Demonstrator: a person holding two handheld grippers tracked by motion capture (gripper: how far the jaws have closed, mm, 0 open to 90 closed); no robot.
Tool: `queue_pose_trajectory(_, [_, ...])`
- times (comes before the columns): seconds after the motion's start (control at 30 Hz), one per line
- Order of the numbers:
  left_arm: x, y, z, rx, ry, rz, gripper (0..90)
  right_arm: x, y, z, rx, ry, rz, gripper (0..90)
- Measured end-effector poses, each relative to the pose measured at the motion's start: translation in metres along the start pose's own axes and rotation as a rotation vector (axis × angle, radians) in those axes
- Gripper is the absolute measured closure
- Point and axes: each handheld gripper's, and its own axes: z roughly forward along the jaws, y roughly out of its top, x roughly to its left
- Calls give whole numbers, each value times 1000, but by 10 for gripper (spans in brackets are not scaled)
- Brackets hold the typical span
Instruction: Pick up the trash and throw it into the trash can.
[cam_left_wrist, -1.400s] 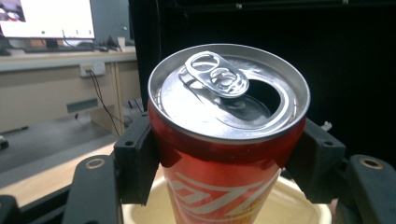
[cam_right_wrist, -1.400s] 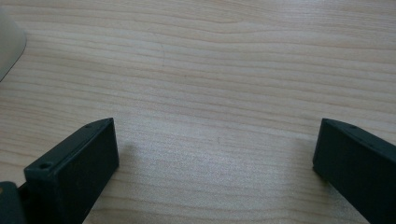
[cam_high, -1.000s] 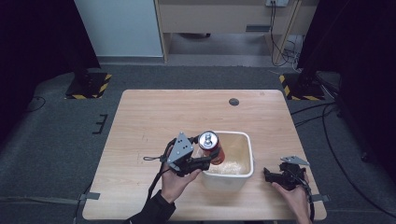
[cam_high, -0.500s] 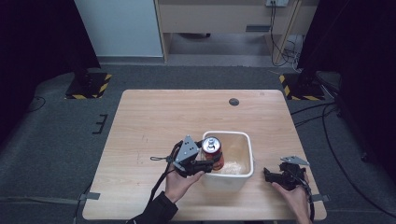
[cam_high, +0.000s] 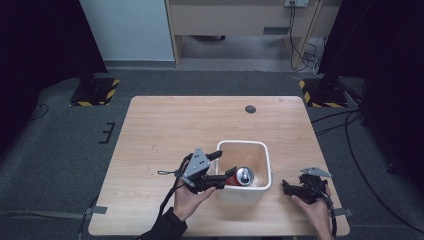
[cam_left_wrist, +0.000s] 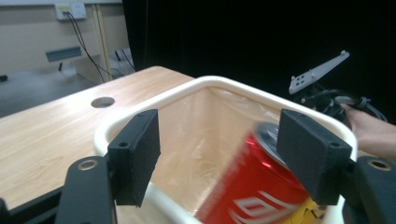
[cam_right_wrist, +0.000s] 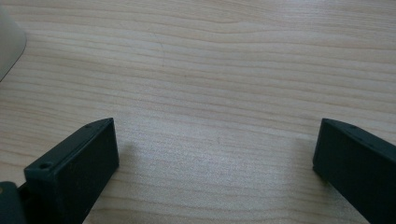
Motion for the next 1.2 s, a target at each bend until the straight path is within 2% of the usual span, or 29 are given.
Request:
queue_pose_trajectory(0.13, [3, 3, -11, -11, 15, 2, 287, 0, 0, 0, -1, 0, 1, 4])
queue_pose_trajectory(0.2, [8, 4, -22, -17, 36, -1, 280, 0, 0, 0, -1, 0, 1, 4])
queue_pose_trajectory(0.33, [14, 1, -33, -11, 66, -1, 267, 0, 0, 0, 0, 0, 0, 4])
queue_pose_trajectory(0.37, [19, -2, -39, -6, 86, -11, 259, 0, 0, 0, -1, -2, 0, 4])
queue_pose_trajectory(0.5, [29, -10, -51, 5, 113, -43, 248, 0, 0, 0, -1, -3, 1, 4])
queue_pose_trajectory(0.63, [36, -17, -58, 18, 135, -57, 235, 0, 0, 0, -1, -3, 2, 4])
queue_pose_trajectory(0.77, [43, -29, -67, 39, 161, -75, 224, 0, 0, 0, -1, -4, 1, 4])
queue_pose_trajectory(0.83, [48, -42, -73, 56, 177, -105, 219, 0, 0, 0, -1, -4, 2, 4])
queue_pose_trajectory(0.93, [52, -56, -76, 89, 195, -123, 214, 0, 0, 0, -1, -4, 2, 4])
queue_pose_trajectory(0.97, [52, -56, -76, 89, 195, -123, 212, 0, 0, 0, -1, -4, 2, 4])
queue_pose_trajectory(1.0, [56, -65, -79, 119, 210, -128, 210, 0, 0, 0, -1, -4, 2, 4])
queue_pose_trajectory(1.03, [56, -65, -79, 119, 210, -128, 207, 0, 0, 0, -1, -4, 2, 4])
queue_pose_trajectory(1.07, [58, -73, -82, 148, 226, -129, 204, 0, 0, 0, -1, -4, 2, 4])
queue_pose_trajectory(1.2, [64, -85, -87, 185, 245, -142, 190, 0, 0, 0, -1, -3, 2, 4])
